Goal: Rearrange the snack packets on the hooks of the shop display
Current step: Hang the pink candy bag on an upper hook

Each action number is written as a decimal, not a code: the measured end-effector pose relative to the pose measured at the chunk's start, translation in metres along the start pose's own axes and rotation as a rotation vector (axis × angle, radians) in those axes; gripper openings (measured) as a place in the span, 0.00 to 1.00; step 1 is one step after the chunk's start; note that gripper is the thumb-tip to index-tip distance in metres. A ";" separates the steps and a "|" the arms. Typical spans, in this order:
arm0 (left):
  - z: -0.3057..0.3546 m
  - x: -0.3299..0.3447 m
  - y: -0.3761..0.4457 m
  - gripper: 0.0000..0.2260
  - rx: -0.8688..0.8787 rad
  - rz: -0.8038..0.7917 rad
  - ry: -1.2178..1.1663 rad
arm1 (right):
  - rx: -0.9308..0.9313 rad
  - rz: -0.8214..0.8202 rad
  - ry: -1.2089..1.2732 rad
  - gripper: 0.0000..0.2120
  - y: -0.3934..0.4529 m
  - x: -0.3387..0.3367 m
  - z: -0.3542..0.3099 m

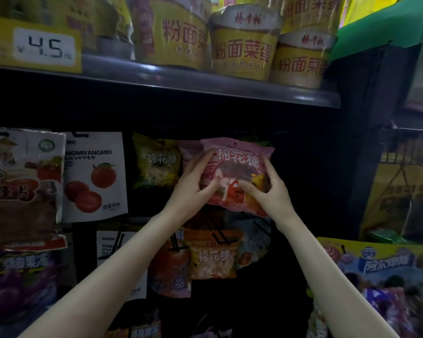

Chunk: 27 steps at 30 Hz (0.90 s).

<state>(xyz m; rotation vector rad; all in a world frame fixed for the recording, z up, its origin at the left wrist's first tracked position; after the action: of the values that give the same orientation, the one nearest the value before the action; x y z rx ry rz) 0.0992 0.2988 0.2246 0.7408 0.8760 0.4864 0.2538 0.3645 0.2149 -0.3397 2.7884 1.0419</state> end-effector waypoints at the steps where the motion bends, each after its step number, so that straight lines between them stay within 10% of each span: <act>1: 0.001 -0.001 0.000 0.25 -0.009 0.010 0.002 | 0.022 -0.007 0.029 0.49 0.001 -0.001 0.002; 27: -0.007 0.003 -0.015 0.26 -0.014 0.093 -0.064 | 0.000 -0.093 0.064 0.44 0.013 -0.006 0.000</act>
<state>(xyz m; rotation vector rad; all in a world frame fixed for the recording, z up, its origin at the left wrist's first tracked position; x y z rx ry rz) 0.0967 0.2939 0.2090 0.7833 0.7804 0.5481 0.2564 0.3748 0.2238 -0.5056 2.7985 1.0271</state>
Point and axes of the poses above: each hand's wrist, its own y-axis towards the middle knuckle, its own x-axis out of the palm, z = x × y, the point moved 9 cm from there along y, towards the middle knuckle, and after that the axes turned 7 degrees about y, right-handed, at the moved point
